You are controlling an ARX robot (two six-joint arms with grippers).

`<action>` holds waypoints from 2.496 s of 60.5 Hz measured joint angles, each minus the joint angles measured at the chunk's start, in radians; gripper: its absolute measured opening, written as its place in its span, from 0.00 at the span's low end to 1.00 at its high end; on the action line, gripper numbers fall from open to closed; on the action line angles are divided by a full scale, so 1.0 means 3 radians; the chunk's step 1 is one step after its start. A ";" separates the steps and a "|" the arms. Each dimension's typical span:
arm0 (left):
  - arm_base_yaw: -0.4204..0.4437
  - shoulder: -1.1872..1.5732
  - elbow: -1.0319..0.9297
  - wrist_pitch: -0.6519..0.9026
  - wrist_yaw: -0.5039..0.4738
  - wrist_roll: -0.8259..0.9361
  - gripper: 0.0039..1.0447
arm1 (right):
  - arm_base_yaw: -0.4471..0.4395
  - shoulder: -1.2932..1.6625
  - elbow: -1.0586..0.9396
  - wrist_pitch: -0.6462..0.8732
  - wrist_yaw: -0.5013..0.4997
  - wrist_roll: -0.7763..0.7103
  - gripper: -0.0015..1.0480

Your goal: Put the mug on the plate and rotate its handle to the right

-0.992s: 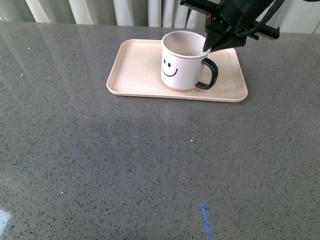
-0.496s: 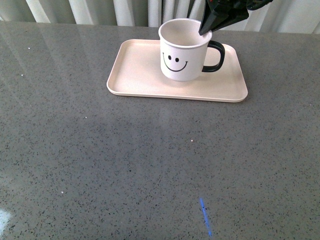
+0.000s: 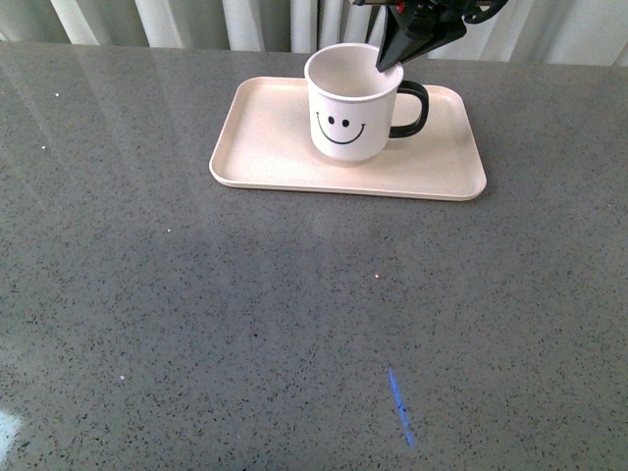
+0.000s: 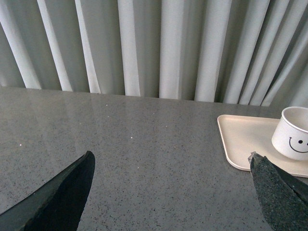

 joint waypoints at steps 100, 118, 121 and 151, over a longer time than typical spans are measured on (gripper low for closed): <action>0.0000 0.0000 0.0000 0.0000 0.0000 0.0000 0.91 | -0.0003 0.0211 0.0140 -0.0069 -0.0092 -0.0436 0.62; 0.0000 0.0000 0.0000 0.0000 0.0000 0.0000 0.91 | -0.0029 0.0056 0.0072 0.0019 -0.0235 -0.0421 0.91; 0.0000 0.0000 0.0000 0.0000 0.0000 -0.0001 0.91 | -0.0046 -0.0070 -0.0029 0.0076 -0.0304 -0.0422 0.91; 0.0000 0.0000 0.0000 0.0000 0.0000 0.0000 0.91 | -0.0153 -0.1610 -0.1809 0.1353 -0.0706 -0.0354 0.90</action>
